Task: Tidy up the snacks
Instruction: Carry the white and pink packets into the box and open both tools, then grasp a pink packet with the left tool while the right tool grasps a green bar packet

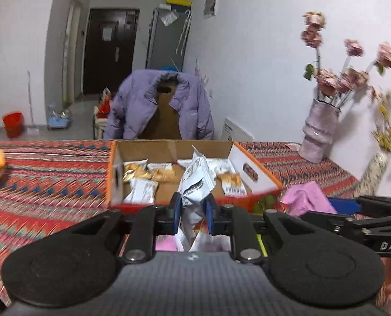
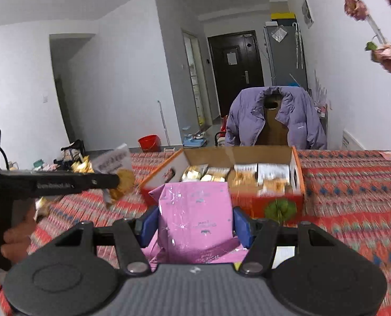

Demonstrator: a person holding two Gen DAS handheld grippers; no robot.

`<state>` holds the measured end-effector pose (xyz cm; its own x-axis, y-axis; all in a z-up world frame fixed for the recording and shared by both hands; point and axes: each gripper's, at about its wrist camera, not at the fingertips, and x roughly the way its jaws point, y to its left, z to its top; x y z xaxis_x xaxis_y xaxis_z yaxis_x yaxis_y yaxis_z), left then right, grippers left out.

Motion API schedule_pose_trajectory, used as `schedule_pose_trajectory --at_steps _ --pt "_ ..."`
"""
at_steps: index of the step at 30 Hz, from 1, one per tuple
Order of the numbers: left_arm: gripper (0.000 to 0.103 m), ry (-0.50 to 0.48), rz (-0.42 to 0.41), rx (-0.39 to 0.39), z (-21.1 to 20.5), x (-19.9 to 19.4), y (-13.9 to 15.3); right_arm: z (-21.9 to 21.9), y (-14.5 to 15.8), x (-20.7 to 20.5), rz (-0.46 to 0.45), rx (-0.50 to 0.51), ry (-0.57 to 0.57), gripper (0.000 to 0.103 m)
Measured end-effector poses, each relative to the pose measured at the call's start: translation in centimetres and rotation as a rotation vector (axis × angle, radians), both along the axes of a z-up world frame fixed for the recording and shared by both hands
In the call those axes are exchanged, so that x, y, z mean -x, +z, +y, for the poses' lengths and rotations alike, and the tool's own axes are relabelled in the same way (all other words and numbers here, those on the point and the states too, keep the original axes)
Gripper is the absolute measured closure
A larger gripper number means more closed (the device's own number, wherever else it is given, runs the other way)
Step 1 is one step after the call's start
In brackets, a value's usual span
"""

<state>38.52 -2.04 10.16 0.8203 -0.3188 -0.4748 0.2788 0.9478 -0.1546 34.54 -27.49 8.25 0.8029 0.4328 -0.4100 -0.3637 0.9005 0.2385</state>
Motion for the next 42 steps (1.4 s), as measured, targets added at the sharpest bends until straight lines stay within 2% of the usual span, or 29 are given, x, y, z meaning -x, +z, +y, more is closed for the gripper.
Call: schedule_pose_trajectory --at_steps 3,7,10,13,14,17,21,23,26,30,33,35,36,39,42 --pt "0.084 -0.015 0.064 0.024 -0.7 -6.9 -0.5 0.7 -0.6 -8.0 0.086 -0.02 -0.004 0.044" --pt "0.084 0.029 0.149 -0.021 -1.9 -14.1 -3.0 2.2 -3.7 -17.5 0.224 0.024 -0.053 0.044" --pt "0.084 0.035 0.215 -0.036 -2.7 -17.7 -5.3 2.8 -5.6 -22.0 0.299 0.038 -0.088 0.043" --pt "0.083 0.04 0.24 -0.054 -3.0 -19.7 -6.7 3.3 -7.1 -24.7 0.346 0.069 -0.13 0.042" --pt "0.078 0.048 0.247 -0.048 -3.0 -20.3 -7.1 3.3 -7.5 -25.2 0.355 0.073 -0.142 0.041" --pt "0.059 0.048 0.264 -0.015 -2.8 -21.3 -7.6 2.7 -7.6 -25.3 0.336 0.054 -0.144 0.038" --pt "0.053 0.045 0.252 -0.003 -2.4 -21.5 -7.3 2.0 -7.1 -25.4 0.312 0.045 -0.155 0.036" --pt "0.049 0.035 0.241 0.017 -2.0 -21.0 -6.7 1.4 -6.6 -25.1 0.304 0.038 -0.161 0.034" --pt "0.041 0.05 0.212 0.006 -1.1 -19.9 -5.3 0.9 -5.7 -24.5 0.292 0.051 -0.165 0.031" --pt "0.04 0.082 0.193 -0.006 -0.1 -18.2 -3.2 0.3 -3.8 -22.6 0.271 0.073 -0.165 0.031" --pt "0.035 0.095 0.165 -0.024 0.6 -16.1 -1.7 0.0 -2.2 -20.5 0.244 0.092 -0.159 0.029" --pt "0.025 0.105 0.144 -0.034 1.1 -14.3 -0.7 -0.1 -1.3 -18.9 0.229 0.102 -0.156 0.027" --pt "0.023 0.114 0.131 -0.038 1.3 -13.4 -0.4 -0.2 -0.8 -17.7 0.224 0.099 -0.149 0.026" --pt "0.02 0.138 0.103 -0.065 2.0 -9.8 0.4 -0.8 0.3 -14.2 0.206 0.094 -0.118 0.024" --pt "0.014 0.149 0.07 -0.069 2.7 -4.9 0.8 -0.9 1.3 -9.9 0.15 0.127 -0.098 0.019"
